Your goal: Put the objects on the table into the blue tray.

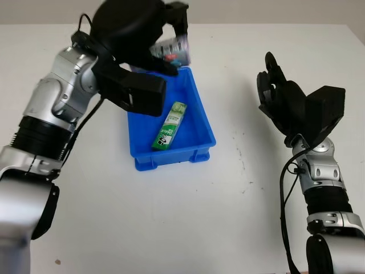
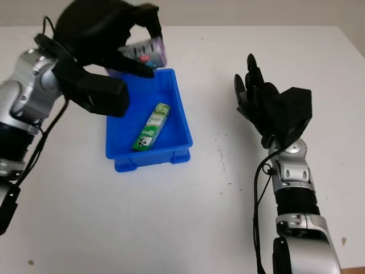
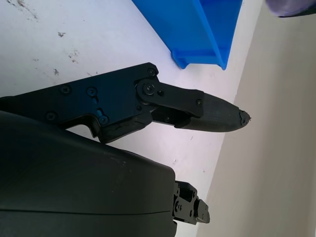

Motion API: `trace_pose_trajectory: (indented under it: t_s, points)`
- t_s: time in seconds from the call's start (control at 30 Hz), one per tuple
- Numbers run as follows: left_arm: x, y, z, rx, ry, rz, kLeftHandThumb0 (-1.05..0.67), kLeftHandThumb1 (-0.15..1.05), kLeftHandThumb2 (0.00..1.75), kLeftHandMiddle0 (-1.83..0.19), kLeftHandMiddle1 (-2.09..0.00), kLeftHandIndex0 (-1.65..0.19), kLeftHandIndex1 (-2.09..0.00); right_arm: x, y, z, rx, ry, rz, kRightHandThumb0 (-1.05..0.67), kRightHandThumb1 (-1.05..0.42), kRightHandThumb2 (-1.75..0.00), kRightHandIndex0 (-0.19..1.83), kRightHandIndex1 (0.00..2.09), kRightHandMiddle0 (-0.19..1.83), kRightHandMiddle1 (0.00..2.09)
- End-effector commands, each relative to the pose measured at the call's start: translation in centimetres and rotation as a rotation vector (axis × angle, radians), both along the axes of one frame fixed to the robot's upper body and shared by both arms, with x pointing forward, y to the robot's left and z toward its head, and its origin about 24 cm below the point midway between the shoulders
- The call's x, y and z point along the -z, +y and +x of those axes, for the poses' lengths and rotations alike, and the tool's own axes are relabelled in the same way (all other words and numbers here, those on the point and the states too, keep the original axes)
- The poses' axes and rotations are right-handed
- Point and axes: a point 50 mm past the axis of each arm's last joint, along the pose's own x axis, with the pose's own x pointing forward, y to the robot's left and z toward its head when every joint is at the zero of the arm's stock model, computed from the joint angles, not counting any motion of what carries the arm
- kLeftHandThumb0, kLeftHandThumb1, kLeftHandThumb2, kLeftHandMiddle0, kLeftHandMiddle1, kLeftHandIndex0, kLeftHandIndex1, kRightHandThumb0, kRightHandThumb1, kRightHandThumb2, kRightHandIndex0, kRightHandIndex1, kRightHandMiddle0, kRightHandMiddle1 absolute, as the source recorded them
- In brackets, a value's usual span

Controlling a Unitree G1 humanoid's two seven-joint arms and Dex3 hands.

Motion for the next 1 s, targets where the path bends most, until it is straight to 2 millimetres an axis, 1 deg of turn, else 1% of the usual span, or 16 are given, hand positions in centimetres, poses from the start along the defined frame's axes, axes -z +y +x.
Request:
trace_pose_trajectory:
  t_s: [0.0, 0.03, 0.07, 0.1, 0.13, 0.17, 0.2, 0.27, 0.37, 0.47, 0.53, 0.63, 0.7, 0.83, 0.9, 0.97]
  points:
    - [0.2, -0.1, 0.0, -0.010, 0.029, 0.019, -0.48, 1.05, 0.38, -0.46, -2.02, -0.08, -1.64, -0.2, 0.0, -0.3, -0.003, -0.019, 0.016, -0.71, -1.05, -0.62, -0.19, 0.00, -0.19, 0.00]
    - [0.5, 0.0, 0.1, -0.025, 0.064, 0.036, -0.49, 1.05, 0.38, -0.38, -1.76, -0.04, -1.42, -0.1, -0.1, -0.3, -0.001, -0.019, 0.017, -0.70, -1.05, -0.63, -0.19, 0.00, -0.19, 0.00]
    - [0.7, 0.0, 0.1, -0.034, 0.097, 0.044, -0.52, 1.05, 0.37, -0.39, -1.36, -0.01, -1.09, -0.1, -0.1, -0.3, -0.001, -0.020, 0.016, -0.70, -1.05, -0.63, -0.19, 0.00, -0.19, 0.00]
    - [0.8, 0.1, 0.0, -0.043, 0.127, 0.062, -0.54, 1.05, 0.35, -0.42, -1.01, -0.04, -0.68, -0.1, -0.1, -0.3, -0.001, -0.019, 0.014, -0.69, -1.05, -0.64, -0.19, 0.00, -0.19, 0.00]
    - [0.9, 0.1, 0.0, -0.049, 0.142, 0.082, -0.56, 1.05, 0.35, -0.37, -0.80, -0.06, -0.46, -0.1, -0.1, -0.3, -0.003, -0.018, 0.016, -0.69, -1.05, -0.64, -0.19, 0.00, -0.19, 0.00]
    - [0.9, 0.1, -0.1, -0.053, 0.151, 0.096, -0.59, 1.05, 0.35, -0.30, -0.46, -0.07, -0.26, -0.1, -0.1, -0.3, -0.004, -0.016, 0.018, -0.69, -1.05, -0.64, -0.19, 0.00, -0.19, 0.00]
    - [0.9, 0.1, -0.2, -0.060, 0.157, 0.102, -0.60, 1.05, 0.36, -0.21, -0.29, -0.06, -0.18, 0.0, -0.1, -0.3, -0.007, -0.015, 0.022, -0.68, -1.05, -0.64, -0.19, 0.00, -0.19, 0.00]
    - [0.8, 0.1, -0.4, -0.067, 0.160, 0.093, -0.57, 1.05, 0.37, -0.03, -0.08, -0.02, -0.10, 0.0, -0.1, -0.3, -0.012, -0.013, 0.024, -0.68, -1.05, -0.65, -0.19, 0.00, -0.19, 0.00]
    - [0.6, 0.0, -0.7, -0.042, 0.121, 0.044, -0.51, 1.05, 0.47, 0.08, -0.03, 0.01, -0.06, 0.1, -0.1, -0.2, -0.015, -0.010, 0.030, -0.70, -1.05, -0.64, -0.19, 0.00, -0.19, 0.00]
    - [0.1, 0.0, -1.1, 0.020, 0.060, -0.065, -0.47, 1.05, 0.50, 0.02, -0.06, -0.05, -0.09, 0.1, -0.1, -0.2, -0.012, -0.011, 0.032, -0.72, -1.05, -0.62, -0.19, 0.00, -0.19, 0.00]
    - [-0.1, 0.2, -1.3, 0.072, 0.044, -0.182, -0.44, 1.04, 0.51, -0.02, -0.08, -0.07, -0.09, 0.1, -0.1, -0.1, -0.016, -0.012, 0.031, -0.72, -1.05, -0.62, -0.19, 0.00, -0.19, 0.00]
    - [-0.4, 0.7, -1.8, 0.207, 0.032, -0.448, -0.44, 0.97, 0.59, -0.09, -0.08, -0.11, -0.10, 0.1, 0.0, -0.1, -0.010, -0.007, 0.030, -0.72, -1.05, -0.61, -0.19, 0.00, -0.19, 0.00]
    - [-0.5, 1.6, -2.0, 0.264, 0.029, -0.606, -0.50, 1.03, 0.49, -0.05, -0.05, -0.06, -0.07, 0.0, 0.0, 0.0, -0.006, -0.007, 0.027, -0.74, -1.05, -0.60, -0.19, 0.00, -0.19, 0.00]
    - [-0.1, 3.6, -1.9, 0.306, 0.117, -0.964, -0.66, 1.05, 0.59, 0.10, -0.01, 0.06, -0.01, -0.1, 0.2, 0.1, -0.001, -0.010, 0.031, -0.76, -1.05, -0.59, -0.19, 0.00, -0.19, 0.00]
    - [1.0, 5.0, -1.8, 0.295, 0.192, -1.136, -0.73, 1.05, 0.66, 0.17, 0.00, 0.16, 0.00, -0.2, 0.3, 0.2, 0.000, -0.015, 0.033, -0.76, -1.05, -0.58, -0.19, 0.00, -0.19, 0.00]
    - [2.7, 6.3, -1.9, 0.260, 0.256, -1.246, -0.76, 1.05, 0.70, 0.19, 0.00, 0.18, 0.00, -0.3, 0.5, 0.2, -0.003, -0.026, 0.032, -0.76, -1.05, -0.59, -0.19, 0.00, -0.19, 0.00]
